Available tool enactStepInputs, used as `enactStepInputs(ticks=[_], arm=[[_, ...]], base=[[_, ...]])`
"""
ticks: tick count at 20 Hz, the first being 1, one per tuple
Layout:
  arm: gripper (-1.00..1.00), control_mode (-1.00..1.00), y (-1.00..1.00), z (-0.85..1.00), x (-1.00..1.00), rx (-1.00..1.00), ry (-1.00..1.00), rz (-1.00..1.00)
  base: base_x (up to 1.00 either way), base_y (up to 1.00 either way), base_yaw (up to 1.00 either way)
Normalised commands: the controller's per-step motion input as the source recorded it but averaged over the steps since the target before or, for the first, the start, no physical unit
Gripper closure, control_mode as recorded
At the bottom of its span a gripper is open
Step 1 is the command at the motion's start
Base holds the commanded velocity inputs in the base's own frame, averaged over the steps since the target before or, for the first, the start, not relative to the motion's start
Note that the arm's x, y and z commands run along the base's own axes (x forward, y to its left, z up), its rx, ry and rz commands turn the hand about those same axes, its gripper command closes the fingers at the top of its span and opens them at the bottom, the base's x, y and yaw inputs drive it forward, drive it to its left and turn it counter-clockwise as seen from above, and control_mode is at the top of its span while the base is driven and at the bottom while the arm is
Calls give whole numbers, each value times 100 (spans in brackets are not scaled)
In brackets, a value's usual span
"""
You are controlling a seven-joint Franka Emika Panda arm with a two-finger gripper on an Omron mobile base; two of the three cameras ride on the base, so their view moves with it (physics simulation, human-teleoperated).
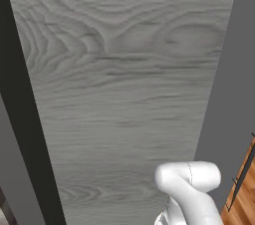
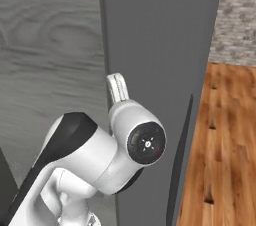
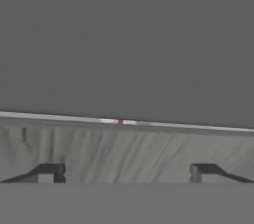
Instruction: The ice cube tray has been filled with water. Take the tray and place it in the freezer to make ice. Close the freezer door after placing the tray.
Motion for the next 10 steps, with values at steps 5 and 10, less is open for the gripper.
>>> enactStepInputs(ticks=[5,10], arm=[[-100,-100,0,-12,50,3,0,-15],[-100,-100,0,-14,54,0,0,-21]], base=[[0,0,0],[0,0,0]])
